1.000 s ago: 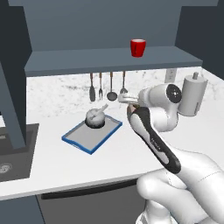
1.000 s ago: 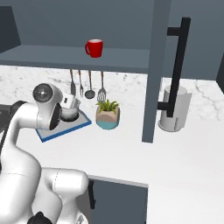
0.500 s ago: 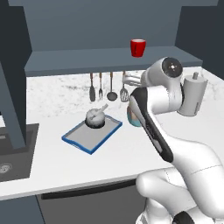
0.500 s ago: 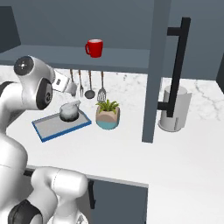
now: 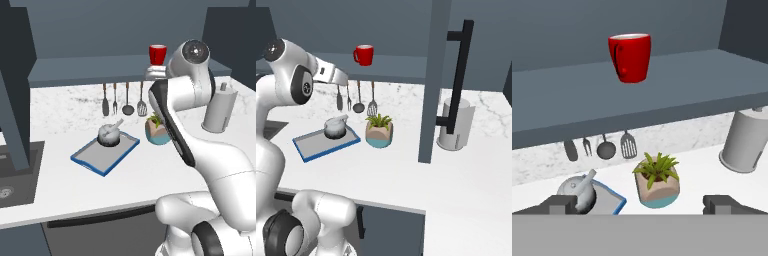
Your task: Pick the kettle from the counter and place it on the tray. Then pick the mug from the cabinet and place it on the tray. Then close the cabinet doors.
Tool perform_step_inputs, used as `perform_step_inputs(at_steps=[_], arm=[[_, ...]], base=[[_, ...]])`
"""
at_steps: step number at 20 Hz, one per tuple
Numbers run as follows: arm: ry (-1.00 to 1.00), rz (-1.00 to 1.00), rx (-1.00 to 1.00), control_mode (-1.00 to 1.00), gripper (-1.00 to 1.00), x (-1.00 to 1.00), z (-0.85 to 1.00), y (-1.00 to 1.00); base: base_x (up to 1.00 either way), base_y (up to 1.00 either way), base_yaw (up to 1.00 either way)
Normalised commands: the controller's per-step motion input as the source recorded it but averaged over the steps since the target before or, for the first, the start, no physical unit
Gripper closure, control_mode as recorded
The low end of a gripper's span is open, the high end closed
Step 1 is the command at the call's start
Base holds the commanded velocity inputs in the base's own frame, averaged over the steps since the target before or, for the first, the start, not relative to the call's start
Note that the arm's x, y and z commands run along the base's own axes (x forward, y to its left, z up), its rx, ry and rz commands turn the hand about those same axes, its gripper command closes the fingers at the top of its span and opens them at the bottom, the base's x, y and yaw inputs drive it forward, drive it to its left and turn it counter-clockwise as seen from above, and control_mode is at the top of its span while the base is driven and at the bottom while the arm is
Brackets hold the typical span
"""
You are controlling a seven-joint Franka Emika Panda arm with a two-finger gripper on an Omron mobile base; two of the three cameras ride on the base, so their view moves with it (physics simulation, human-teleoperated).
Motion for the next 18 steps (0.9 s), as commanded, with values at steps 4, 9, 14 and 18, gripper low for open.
perform_step_inputs(at_steps=[4,9,14,18], arm=[[0.00,0.00,0.00,-1.00,-1.00,0.39,0.33,-0.11],[-0.05,-0.07,0.00,-1.00,-1.00,0.33,0.16,0.06],[-0.06,-0.19,0.00,-1.00,-1.00,0.42,0.05,0.16],[0.00,-0.21,0.00,-1.00,-1.00,0.29,0.01,0.00]], base=[[0.00,0.00,0.00],[0.00,0.00,0.00],[0.00,0.00,0.00],[0.00,0.00,0.00]])
